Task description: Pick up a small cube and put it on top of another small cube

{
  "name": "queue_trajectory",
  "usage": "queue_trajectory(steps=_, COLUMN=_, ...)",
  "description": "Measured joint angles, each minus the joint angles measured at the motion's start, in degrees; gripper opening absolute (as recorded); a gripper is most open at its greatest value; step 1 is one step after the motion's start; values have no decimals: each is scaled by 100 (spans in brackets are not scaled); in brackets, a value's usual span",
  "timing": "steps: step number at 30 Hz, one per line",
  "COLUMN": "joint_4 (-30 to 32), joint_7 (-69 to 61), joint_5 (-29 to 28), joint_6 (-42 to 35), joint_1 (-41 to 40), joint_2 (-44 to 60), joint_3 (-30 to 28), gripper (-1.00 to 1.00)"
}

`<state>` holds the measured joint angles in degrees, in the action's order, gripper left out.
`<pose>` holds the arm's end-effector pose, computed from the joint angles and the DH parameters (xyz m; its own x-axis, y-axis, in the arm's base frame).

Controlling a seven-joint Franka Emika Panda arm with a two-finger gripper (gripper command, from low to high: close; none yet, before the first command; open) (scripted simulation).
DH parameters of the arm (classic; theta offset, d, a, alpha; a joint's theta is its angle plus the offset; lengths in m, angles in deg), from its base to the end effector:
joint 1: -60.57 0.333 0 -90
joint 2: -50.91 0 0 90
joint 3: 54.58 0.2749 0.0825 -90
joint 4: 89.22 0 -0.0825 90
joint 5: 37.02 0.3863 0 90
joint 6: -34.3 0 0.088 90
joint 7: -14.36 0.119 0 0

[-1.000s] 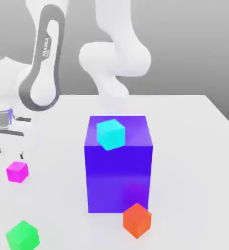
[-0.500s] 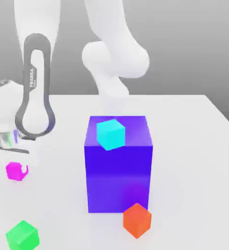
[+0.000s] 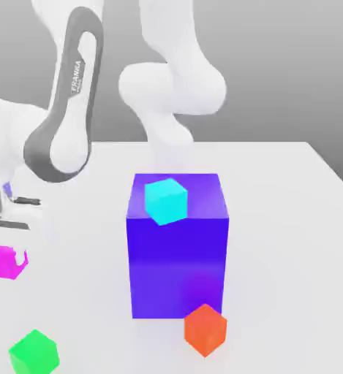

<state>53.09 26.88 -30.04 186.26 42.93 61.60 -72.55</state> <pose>0.3749 -0.2807 0.1650 0.5874 -0.8093 -0.0058 -0.8093 -0.5874 0.0021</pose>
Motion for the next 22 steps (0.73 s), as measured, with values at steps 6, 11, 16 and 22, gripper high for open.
queue_trajectory(steps=6, joint_4=-788, joint_7=696, joint_5=-77, joint_6=-512, joint_1=574, joint_2=244, joint_3=328, gripper=-100)
queue_trajectory(steps=11, joint_4=-1062, joint_7=690, joint_5=187, joint_6=-46, joint_1=620, joint_2=983, joint_3=604, gripper=-100)
queue_trajectory(steps=16, joint_4=-1075, joint_7=652, joint_5=246, joint_6=78, joint_1=587, joint_2=1124, joint_3=650, gripper=100)
queue_trajectory(steps=22, joint_4=-1045, joint_7=827, joint_5=4, joint_6=-368, joint_1=674, joint_2=626, joint_3=528, gripper=100)
